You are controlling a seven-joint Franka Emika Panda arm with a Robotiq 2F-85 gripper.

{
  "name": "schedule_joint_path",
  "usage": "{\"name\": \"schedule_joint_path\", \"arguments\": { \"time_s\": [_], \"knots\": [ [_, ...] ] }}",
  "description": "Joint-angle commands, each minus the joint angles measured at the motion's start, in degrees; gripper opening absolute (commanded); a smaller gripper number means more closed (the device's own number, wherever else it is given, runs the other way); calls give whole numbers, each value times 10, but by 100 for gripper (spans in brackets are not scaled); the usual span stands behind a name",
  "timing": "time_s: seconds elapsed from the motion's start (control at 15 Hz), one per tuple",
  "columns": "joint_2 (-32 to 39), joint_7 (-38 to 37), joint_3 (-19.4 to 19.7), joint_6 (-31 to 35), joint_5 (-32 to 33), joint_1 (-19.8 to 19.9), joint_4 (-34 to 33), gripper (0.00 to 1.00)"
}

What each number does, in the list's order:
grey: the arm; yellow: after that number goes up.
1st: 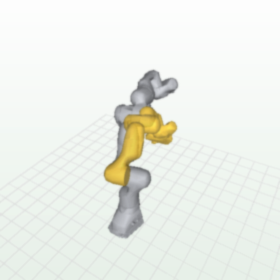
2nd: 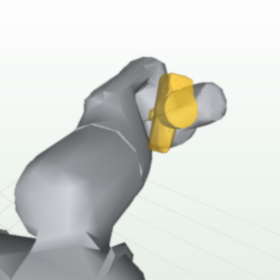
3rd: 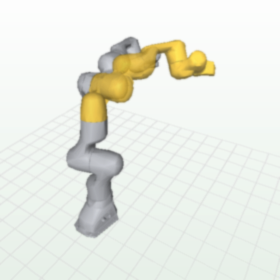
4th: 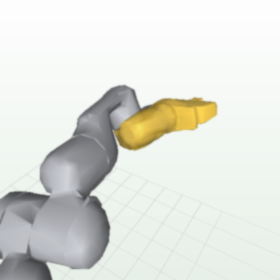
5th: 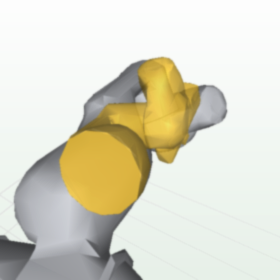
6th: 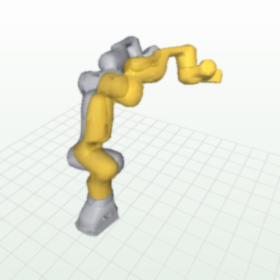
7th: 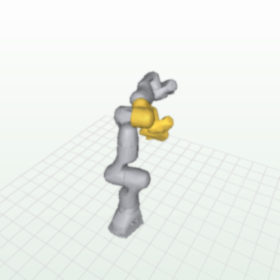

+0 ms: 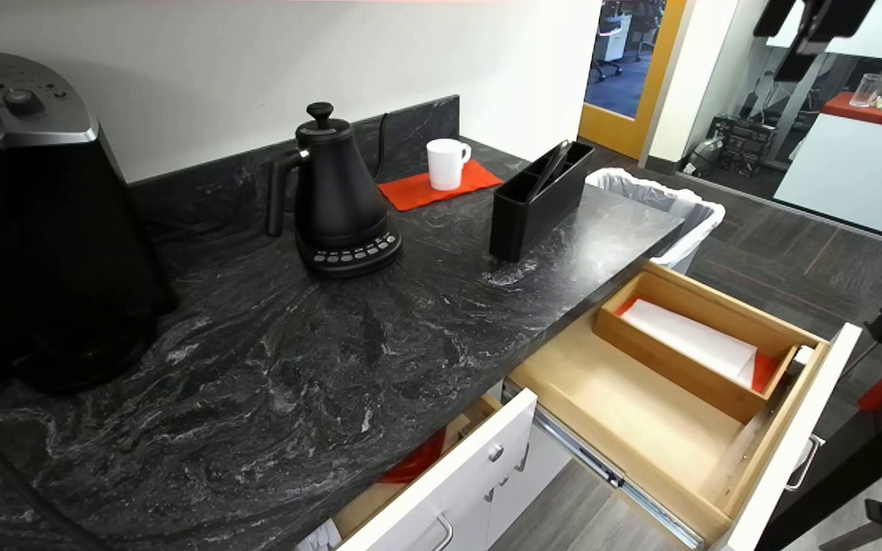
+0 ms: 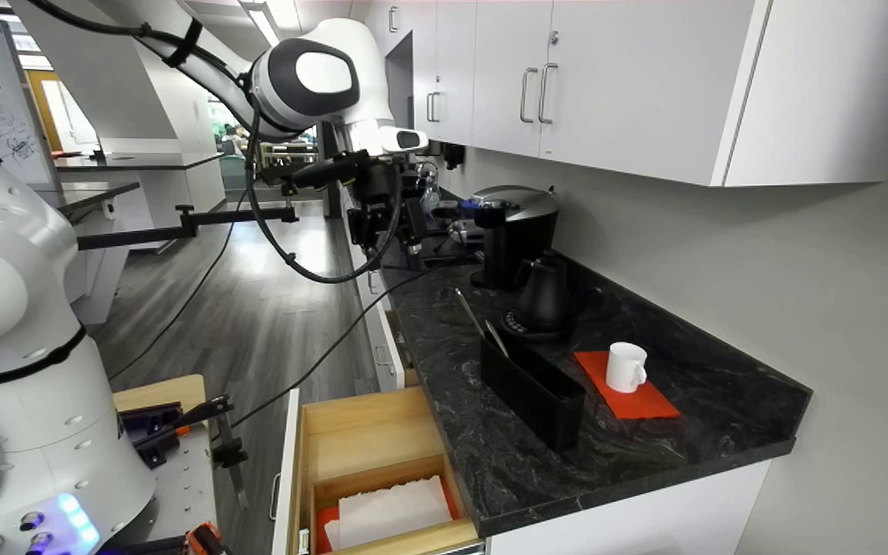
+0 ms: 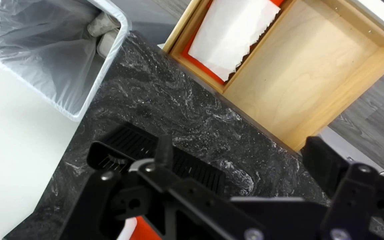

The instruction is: Take the butter knife from the cutlery holder followed by the fork

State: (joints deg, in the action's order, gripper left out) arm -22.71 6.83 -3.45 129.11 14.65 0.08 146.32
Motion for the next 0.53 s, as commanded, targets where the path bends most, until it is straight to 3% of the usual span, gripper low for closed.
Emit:
{"name": "schedule_joint_path", "arguments": {
  "time_s": [0.0, 0.2, 0.47],
  "knots": [
    [45, 14, 6, 63, 10, -8, -16, 100],
    [74, 62, 7, 141, 10, -21, -17, 100],
    [97, 198, 26, 204, -68, -69, -15, 100]
  ]
}}
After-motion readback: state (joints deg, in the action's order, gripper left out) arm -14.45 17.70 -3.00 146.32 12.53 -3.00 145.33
